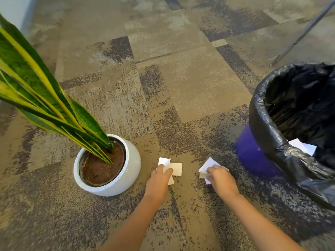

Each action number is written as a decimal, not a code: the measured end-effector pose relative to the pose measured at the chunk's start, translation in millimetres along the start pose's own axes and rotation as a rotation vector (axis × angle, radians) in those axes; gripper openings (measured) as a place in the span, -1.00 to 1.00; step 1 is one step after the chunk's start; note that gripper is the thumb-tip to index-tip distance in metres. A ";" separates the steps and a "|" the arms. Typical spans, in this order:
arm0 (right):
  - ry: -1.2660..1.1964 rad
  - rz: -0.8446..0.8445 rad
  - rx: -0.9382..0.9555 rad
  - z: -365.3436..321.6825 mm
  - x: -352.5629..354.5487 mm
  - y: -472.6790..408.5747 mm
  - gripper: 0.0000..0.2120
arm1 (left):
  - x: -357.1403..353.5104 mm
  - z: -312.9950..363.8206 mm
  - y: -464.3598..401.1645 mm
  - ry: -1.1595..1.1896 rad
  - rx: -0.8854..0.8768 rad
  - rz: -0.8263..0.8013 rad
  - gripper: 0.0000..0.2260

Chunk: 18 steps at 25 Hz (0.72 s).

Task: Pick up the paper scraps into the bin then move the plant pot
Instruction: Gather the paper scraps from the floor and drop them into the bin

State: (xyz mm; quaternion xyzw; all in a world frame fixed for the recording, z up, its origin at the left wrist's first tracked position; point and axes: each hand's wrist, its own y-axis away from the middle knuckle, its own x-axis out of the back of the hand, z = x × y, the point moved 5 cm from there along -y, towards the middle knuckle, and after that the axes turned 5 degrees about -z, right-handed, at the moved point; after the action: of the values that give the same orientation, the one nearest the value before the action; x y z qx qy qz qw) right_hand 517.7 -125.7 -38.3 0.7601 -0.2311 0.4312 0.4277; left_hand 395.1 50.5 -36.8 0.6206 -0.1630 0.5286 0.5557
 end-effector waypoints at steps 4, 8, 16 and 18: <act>-0.162 0.115 -0.051 -4.5 11.1 17.5 -0.81 | -0.3 -8.7 23.5 0.373 0.032 0.152 -0.53; -0.521 0.179 -0.205 -10.4 10.7 33.9 -0.75 | 7.7 -4.9 55.6 0.717 0.120 0.203 -0.54; -1.532 0.076 -0.340 -55.2 36.2 83.3 -0.89 | 45.9 28.8 91.5 1.631 0.223 0.271 -0.52; -1.625 0.077 -0.282 -66.8 52.8 94.5 -0.83 | 70.4 47.6 101.3 1.679 0.155 0.317 -0.51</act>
State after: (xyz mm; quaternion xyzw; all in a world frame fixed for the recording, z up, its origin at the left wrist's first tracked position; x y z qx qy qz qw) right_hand 446.6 -117.9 66.8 0.7659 -0.5462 -0.2716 0.2033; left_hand 365.0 3.2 83.0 0.0297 0.2542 0.8939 0.3680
